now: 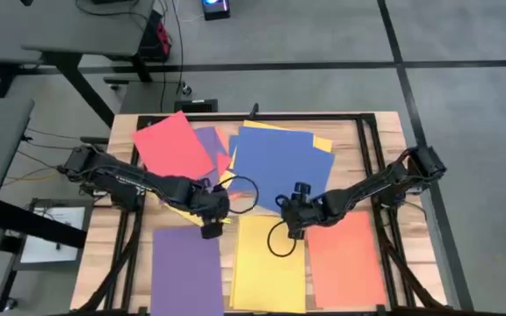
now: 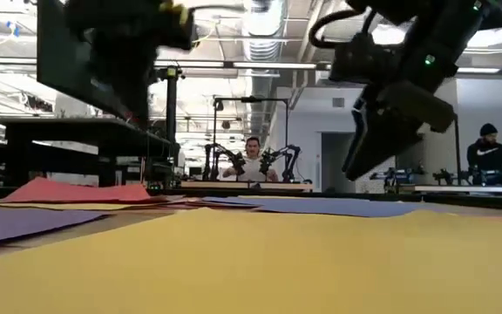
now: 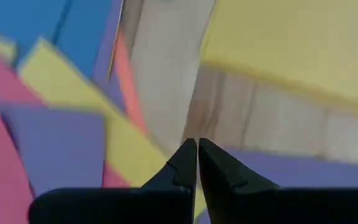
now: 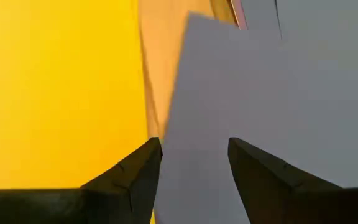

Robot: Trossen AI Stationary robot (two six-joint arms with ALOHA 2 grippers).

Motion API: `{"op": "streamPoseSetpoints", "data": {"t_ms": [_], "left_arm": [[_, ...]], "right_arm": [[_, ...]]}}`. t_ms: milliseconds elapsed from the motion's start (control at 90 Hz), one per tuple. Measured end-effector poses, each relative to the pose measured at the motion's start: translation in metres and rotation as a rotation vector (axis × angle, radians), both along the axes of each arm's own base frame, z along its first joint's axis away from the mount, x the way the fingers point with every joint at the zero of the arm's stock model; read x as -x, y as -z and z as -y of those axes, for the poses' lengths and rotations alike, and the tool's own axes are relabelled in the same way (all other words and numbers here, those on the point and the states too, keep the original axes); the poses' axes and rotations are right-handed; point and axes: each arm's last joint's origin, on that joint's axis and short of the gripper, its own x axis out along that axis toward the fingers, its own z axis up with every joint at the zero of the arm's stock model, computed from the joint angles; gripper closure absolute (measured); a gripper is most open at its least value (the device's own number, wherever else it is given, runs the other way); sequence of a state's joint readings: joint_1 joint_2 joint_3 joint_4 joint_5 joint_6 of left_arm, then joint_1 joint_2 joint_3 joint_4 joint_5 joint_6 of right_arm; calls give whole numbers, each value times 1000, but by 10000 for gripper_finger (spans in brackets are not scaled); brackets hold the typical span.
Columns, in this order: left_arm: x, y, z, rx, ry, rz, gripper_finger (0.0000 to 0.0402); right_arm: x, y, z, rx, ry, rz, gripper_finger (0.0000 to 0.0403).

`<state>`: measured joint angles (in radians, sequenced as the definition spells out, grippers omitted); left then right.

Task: Organize paper
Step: Stack the yellow paper on top of the yellow paper

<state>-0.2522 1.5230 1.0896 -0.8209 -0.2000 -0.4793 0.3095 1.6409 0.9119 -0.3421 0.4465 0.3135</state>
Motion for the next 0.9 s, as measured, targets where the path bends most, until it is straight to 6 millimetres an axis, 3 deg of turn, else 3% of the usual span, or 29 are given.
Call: {"op": "streamPoseSetpoints", "data": {"t_ms": [167, 367, 478, 700, 900], "left_arm": [[12, 34, -3, -4, -39, -26, 401], [13, 66, -33, 73, -71, 29, 400], [9, 65, -58, 57, -69, 40, 382], [10, 60, -123, -16, -123, 69, 312], [19, 57, -159, 20, -290, 75, 273]], "right_arm": [[-9, -4, 8, 23, -32, 54, 223], [-20, -7, 43, 43, -17, 70, 223], [-23, -7, 73, 69, 18, 58, 218], [-24, -14, 154, 117, 100, 109, 204], [-1, -48, 213, 23, 327, 125, 202]]}}
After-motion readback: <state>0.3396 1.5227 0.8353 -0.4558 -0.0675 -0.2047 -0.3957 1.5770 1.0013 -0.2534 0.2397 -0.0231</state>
